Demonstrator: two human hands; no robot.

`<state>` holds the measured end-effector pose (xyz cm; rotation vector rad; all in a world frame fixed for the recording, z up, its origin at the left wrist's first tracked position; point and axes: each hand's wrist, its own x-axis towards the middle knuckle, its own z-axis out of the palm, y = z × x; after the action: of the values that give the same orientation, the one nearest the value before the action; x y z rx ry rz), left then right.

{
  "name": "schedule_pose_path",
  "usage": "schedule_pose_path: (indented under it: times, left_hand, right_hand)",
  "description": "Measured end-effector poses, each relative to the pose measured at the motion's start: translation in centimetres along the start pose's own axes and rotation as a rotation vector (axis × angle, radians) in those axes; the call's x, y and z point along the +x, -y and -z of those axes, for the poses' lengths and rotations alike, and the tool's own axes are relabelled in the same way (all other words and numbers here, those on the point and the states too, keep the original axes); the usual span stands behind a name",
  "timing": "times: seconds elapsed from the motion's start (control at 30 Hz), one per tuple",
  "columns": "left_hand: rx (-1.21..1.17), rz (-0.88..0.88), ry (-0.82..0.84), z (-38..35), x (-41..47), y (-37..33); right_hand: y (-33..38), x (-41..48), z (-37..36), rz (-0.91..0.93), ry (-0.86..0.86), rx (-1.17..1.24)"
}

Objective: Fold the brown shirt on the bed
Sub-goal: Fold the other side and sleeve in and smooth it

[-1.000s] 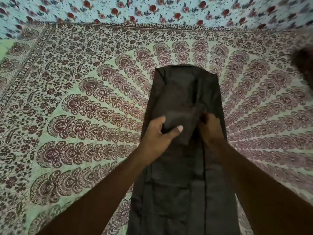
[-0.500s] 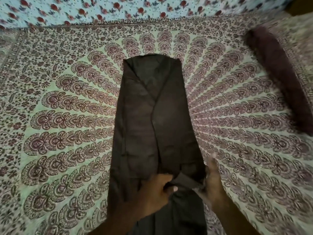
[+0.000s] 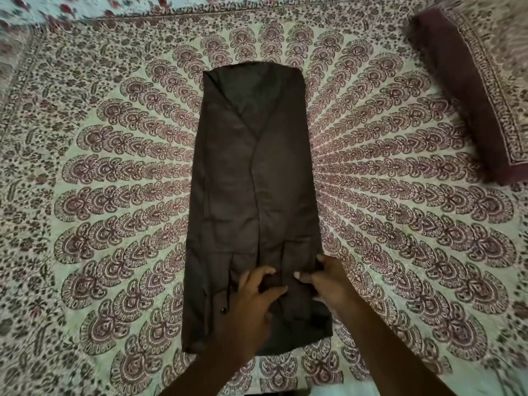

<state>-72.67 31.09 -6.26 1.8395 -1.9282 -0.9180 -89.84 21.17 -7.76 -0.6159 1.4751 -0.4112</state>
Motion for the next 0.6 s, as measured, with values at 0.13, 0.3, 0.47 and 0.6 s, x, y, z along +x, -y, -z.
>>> schedule_pose_path:
  times: [0.13, 0.3, 0.47, 0.6]
  left_hand:
    - [-0.152, 0.193, -0.152, -1.4, -2.6, -0.9]
    - [-0.399, 0.39, -0.201, -1.5, -3.4, -1.7]
    - [-0.399, 0.304, -0.491, -0.4, -2.5, -3.3]
    - [-0.273, 0.077, -0.666, 1.0, -1.8, -5.2]
  right_hand:
    - [-2.1, 0.0, -0.7, 0.075, 0.016, -0.065]
    - [-4.1, 0.8, -1.3, 0.154, 0.033, -0.103]
    - [-2.2, -1.2, -1.9, 0.097, 0.006, 0.193]
    - [-0.6, -3.3, -2.0, 0.059, 0.165, 0.453]
